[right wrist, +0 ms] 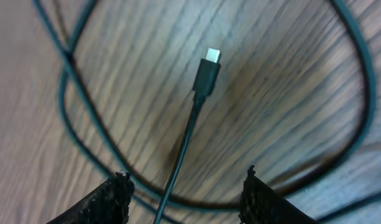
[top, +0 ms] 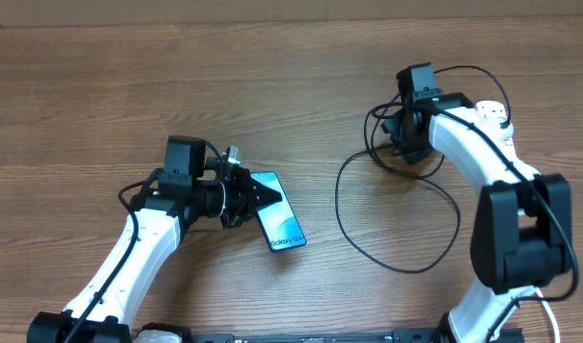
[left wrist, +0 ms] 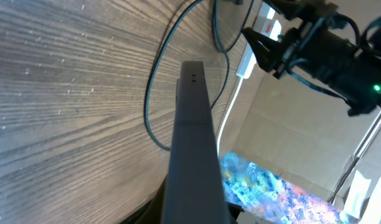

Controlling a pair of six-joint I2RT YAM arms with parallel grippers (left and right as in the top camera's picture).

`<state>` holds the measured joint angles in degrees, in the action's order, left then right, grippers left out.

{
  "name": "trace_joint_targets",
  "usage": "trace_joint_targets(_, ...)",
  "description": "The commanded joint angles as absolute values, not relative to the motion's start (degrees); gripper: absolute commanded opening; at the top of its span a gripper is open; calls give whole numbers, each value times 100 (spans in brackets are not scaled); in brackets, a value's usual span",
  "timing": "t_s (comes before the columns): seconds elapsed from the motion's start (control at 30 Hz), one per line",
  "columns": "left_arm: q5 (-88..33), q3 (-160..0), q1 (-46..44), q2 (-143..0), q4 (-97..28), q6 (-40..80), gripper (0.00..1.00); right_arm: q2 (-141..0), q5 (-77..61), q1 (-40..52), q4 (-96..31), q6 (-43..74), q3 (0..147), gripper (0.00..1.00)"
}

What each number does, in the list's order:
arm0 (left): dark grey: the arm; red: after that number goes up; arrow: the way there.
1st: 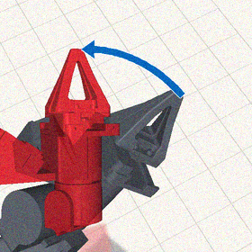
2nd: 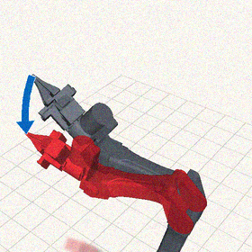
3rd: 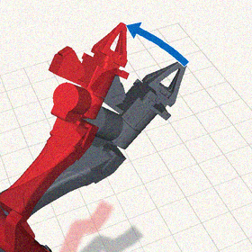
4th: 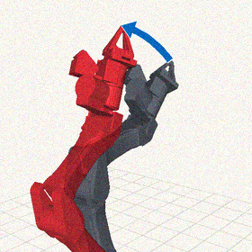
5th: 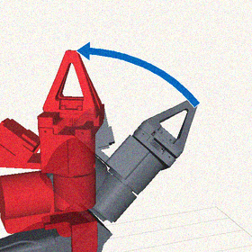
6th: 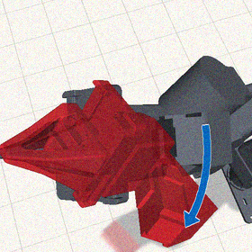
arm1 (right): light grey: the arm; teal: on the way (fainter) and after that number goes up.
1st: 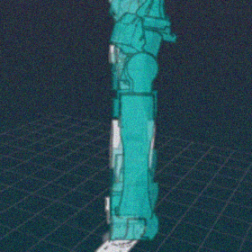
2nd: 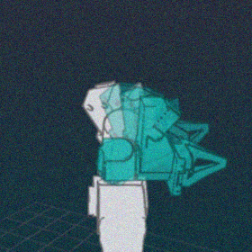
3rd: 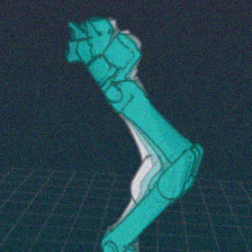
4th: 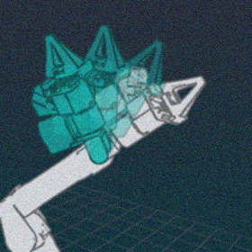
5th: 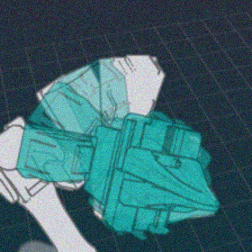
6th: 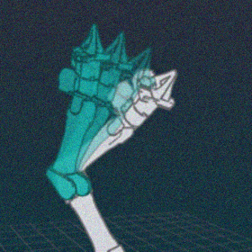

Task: Plug charger to phone and switch on socket
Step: 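Move the right gripper to the black USB-C cable end and grasp it, then carry the cable plug with the right gripper below the phone's bottom edge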

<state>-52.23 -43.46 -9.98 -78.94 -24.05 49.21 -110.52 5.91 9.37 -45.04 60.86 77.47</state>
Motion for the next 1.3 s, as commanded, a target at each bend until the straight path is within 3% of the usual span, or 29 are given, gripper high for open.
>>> trace_joint_targets(0.0, -5358, -4383, -965, -7865, -2397, 4797, 4, -11244, 499, 934, -4418, 6191, 7878, 58)
trace_joint_targets(0.43, -5360, -4383, -965, -7865, -2401, 4797, 4, -11734, 480, 934, -3916, 6344, 7878, 51)
trace_joint_targets(0.5, -5360, -4383, -965, -7865, -2401, 4799, 4, -11789, 475, 937, -3885, 6344, 7878, 44)
trace_joint_targets(0.67, -5537, -4383, -965, -7865, -2403, 4805, 9, -12027, 480, 937, -4042, 6335, 7863, 12)
trace_joint_targets(0.73, -5627, -4383, -965, -7865, -2405, 4845, 4, -12042, 480, 937, -4060, 6318, 7826, 4)
trace_joint_targets(1.0, -6005, -4383, -965, -7865, -2416, 4845, 4, -11885, 478, 928, -4132, 5245, 7961, 4)
trace_joint_targets(1.27, -7004, -4386, -963, -7865, -1590, 4840, 4, -10431, 235, 930, -4331, 4163, 8012, 4)
